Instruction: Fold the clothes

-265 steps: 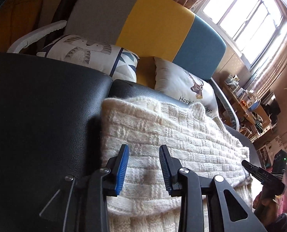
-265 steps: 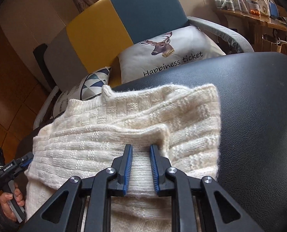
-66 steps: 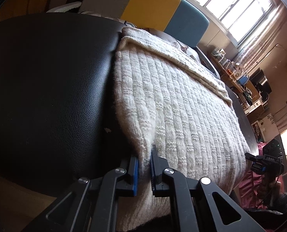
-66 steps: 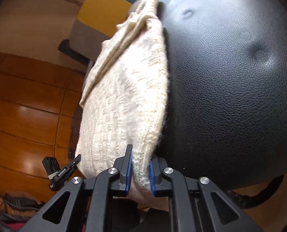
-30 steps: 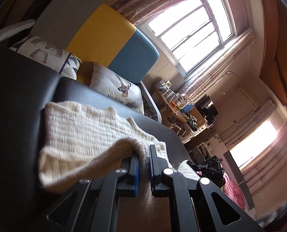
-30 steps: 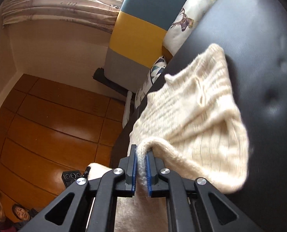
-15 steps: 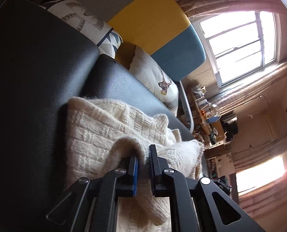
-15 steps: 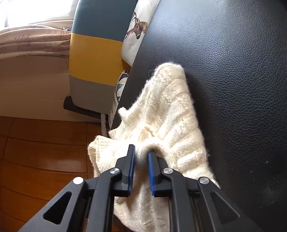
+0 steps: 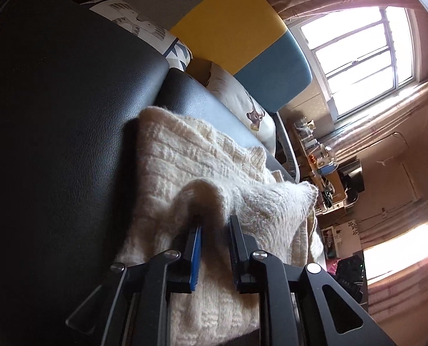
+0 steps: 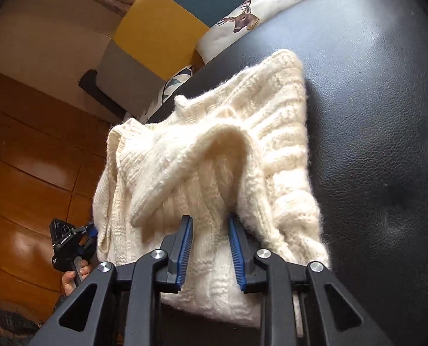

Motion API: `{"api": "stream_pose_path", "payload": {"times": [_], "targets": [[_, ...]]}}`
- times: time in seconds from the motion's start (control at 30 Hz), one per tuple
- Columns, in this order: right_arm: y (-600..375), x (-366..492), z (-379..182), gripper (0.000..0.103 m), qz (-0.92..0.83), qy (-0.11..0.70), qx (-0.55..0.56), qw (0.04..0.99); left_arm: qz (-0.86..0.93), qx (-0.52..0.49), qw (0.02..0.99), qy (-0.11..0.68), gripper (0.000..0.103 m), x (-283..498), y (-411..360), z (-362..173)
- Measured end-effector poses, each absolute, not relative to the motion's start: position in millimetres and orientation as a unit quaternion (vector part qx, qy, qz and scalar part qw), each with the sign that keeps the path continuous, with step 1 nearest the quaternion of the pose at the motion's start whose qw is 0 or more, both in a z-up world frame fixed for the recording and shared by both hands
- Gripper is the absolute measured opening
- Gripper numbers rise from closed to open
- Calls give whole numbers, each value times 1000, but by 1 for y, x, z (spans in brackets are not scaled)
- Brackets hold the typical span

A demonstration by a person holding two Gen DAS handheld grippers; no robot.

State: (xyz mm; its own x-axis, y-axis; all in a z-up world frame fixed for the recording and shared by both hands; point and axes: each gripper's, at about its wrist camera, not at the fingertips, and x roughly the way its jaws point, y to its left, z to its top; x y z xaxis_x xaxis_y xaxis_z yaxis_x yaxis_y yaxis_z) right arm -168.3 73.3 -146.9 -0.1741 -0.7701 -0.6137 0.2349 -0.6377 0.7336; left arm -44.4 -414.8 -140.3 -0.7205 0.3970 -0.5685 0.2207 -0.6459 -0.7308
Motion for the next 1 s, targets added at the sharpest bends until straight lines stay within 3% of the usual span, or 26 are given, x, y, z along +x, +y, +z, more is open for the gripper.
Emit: {"api": "stream_pose_path", "payload": {"times": [0.07,0.13,0.3,0.47,0.57,0.6,0.63,0.67,0.7,0.8,1.0], "targets": [[79,-163,-153,20,-713,-254,552,348,832,-383,54,-398,18,-31,-405,-142],[86,-154,-156,8,-705,-250,563,349,830,-393,56,-392,16,-12,-396,-146],[104,-122,-156,7,-704,-233,571,351,831,-393,62,-389,15,40,-381,-139],[100,-94,-135,7,-747,-103,561,342,844,-401,92,-344,16,79,-344,-117],[97,-87,-118,12,-765,-70,556,317,854,-374,125,-339,25,79,-332,-95],[95,-85,-110,15,-773,-71,548,312,856,-362,135,-343,43,72,-332,-88],[95,-82,-101,24,-782,-80,529,319,860,-351,141,-343,56,64,-332,-84],[94,-83,-95,26,-784,-108,515,330,863,-348,143,-337,76,55,-331,-82],[92,-84,-88,26,-784,-138,500,340,866,-347,145,-329,80,45,-330,-80],[89,-92,-85,26,-762,-238,480,365,868,-373,122,-304,80,16,-328,-90],[100,-106,-123,29,-706,-376,505,323,847,-386,145,-336,79,-13,-331,-106]]}}
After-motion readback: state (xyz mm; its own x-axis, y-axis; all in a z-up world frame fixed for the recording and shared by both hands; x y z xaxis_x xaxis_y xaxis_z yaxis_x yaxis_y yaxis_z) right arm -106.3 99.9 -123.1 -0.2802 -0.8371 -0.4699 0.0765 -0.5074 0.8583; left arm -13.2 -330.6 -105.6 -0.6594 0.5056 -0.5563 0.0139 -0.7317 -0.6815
